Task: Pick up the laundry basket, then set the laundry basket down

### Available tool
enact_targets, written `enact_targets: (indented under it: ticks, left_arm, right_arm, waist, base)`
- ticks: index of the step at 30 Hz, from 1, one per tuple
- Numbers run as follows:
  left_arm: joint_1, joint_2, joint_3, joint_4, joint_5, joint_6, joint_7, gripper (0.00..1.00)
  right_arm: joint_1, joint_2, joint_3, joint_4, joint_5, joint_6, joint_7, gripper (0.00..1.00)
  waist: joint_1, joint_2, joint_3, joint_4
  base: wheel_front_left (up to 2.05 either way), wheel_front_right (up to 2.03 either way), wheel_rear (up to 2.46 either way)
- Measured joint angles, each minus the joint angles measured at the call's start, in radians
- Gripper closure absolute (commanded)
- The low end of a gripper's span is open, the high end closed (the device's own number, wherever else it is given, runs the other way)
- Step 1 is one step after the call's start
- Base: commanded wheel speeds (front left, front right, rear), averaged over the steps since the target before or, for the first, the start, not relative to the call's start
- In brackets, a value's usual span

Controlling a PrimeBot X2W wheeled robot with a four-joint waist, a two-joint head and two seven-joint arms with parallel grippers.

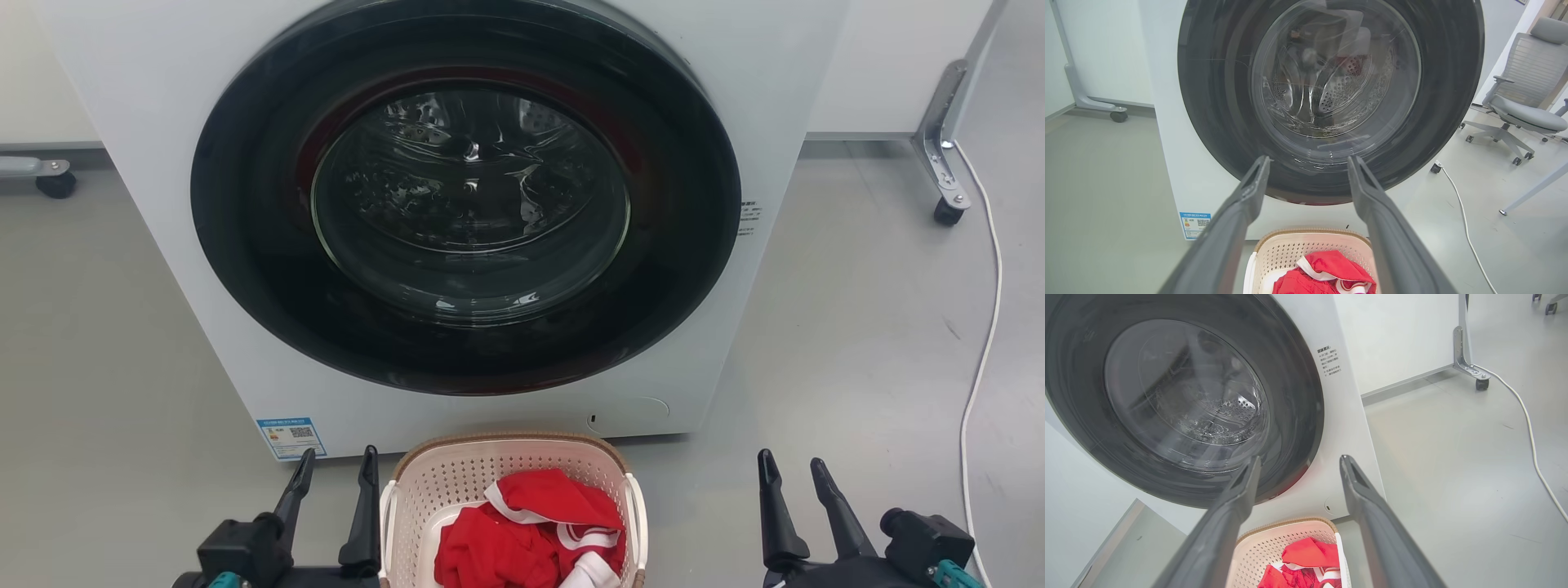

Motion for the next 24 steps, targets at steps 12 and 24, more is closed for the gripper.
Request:
enact_targets:
  ticks: [12, 24]
  left_arm:
    - [0.014, 0.005, -0.039, -0.039, 0.211, 0.035, -0.052, 0.0]
    - [0.02, 0.006, -0.055, -0.065, 0.311, 0.053, -0.078, 0.0]
  right_arm:
    - [0.009, -0.01, 0.038, -0.043, -0.203, -0.036, -0.052, 0.0]
    - [0.017, -0.013, 0.05, -0.072, -0.301, -0.052, -0.076, 0.0]
  waist:
    - [0.0, 0.0, -0.002, 0.0]
    - [0.0, 0.0, -0.005, 0.0]
  base:
    - [0.0, 0.0, 0.0]
    - [0.0, 0.0, 0.0]
